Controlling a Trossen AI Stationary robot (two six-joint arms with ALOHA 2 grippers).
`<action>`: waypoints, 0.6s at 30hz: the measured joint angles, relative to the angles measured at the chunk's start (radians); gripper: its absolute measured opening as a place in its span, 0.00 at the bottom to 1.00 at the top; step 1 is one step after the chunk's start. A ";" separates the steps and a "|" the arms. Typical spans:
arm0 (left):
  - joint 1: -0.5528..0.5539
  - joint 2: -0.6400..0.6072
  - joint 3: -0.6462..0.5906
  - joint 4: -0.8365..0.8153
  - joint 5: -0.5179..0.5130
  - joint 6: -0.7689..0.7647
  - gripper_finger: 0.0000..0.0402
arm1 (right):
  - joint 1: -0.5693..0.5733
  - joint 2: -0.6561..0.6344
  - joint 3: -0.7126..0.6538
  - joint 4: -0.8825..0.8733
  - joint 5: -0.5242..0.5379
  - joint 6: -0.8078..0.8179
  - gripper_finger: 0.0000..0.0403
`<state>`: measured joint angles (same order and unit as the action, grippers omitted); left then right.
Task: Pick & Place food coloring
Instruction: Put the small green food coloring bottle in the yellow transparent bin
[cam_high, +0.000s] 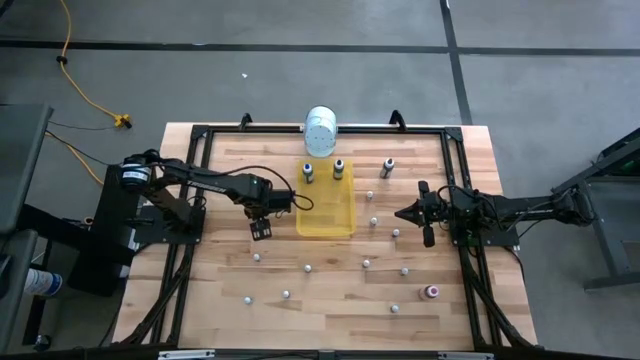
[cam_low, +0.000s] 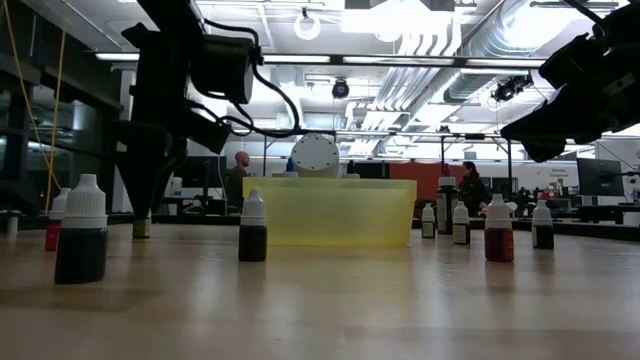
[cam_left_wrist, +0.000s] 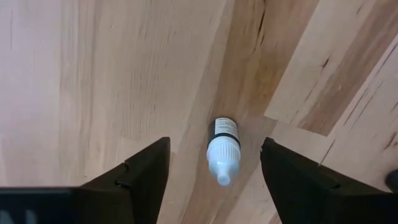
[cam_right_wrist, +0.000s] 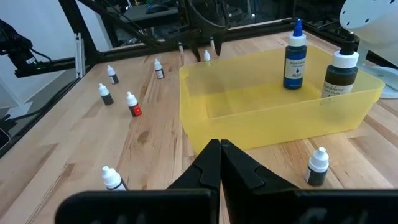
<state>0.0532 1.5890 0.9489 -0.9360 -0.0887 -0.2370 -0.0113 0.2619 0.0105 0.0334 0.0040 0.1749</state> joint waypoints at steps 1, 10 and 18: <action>0.000 0.000 0.000 0.000 0.000 0.000 0.57 | 0.000 0.000 0.000 0.000 0.000 0.000 0.00; 0.000 0.000 0.000 -0.009 0.000 0.003 0.43 | 0.000 0.000 0.000 0.000 0.000 0.000 0.00; 0.000 0.000 0.000 -0.010 0.015 0.008 0.32 | 0.000 0.000 0.000 0.000 0.000 0.000 0.00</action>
<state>0.0532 1.5890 0.9489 -0.9455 -0.0734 -0.2291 -0.0113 0.2622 0.0105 0.0334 0.0040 0.1749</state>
